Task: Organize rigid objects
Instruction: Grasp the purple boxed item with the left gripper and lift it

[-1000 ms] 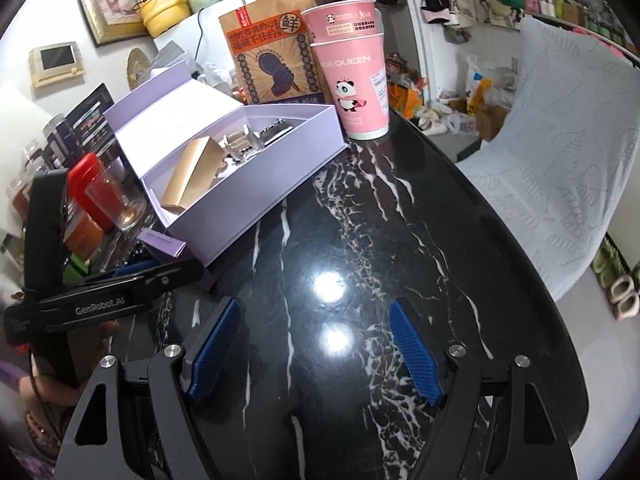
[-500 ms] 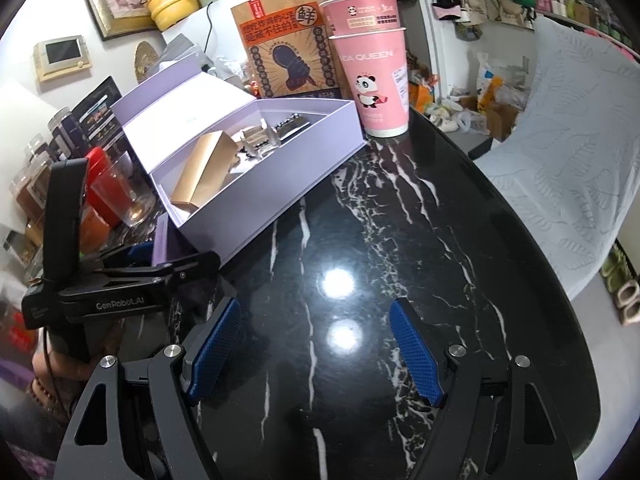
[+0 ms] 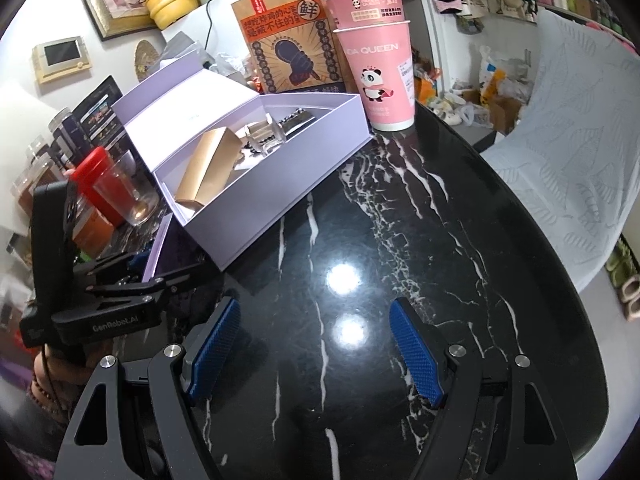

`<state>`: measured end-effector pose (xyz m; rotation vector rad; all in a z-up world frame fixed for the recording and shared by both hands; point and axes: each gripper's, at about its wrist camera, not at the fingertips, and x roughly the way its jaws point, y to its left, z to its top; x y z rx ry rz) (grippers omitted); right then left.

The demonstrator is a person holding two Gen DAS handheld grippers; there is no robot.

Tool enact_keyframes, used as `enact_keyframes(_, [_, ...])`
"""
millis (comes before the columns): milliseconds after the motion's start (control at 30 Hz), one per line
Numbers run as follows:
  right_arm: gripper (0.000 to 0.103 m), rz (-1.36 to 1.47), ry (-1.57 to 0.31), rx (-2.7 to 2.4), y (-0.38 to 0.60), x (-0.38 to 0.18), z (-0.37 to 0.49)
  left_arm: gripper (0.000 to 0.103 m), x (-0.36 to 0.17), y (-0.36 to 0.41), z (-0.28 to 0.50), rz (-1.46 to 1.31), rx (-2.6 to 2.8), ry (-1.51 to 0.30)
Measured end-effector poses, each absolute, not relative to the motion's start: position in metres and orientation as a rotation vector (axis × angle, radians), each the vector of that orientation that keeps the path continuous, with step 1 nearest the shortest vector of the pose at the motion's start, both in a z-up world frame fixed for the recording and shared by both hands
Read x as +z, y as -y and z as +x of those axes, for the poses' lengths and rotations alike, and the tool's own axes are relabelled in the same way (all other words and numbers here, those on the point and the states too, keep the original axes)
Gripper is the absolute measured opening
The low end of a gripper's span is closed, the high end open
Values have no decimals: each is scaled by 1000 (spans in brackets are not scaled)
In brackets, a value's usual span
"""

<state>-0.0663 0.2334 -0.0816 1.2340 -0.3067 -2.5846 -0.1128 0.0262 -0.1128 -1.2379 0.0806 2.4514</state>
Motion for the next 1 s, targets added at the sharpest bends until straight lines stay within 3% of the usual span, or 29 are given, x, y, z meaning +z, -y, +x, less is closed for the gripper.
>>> enact_keyframes(67, [78,1235,312,-2578,-232,-81,-65,24,-114,-22,-113,-1273,2485,-92])
enact_keyframes(200, [78,1218,298,-2576,-228,-78,-59,17,-114,-4,-114,-1333,2466,62])
enact_keyframes(433, [78,1185,269,-2542,-212,-74,-53,16,-92,8,-81,-1273,2504,72])
enact_keyframes(1000, [77,1162,221,-2469,-178,-73,-49,16,-111,12,-77,-1306,2471,87])
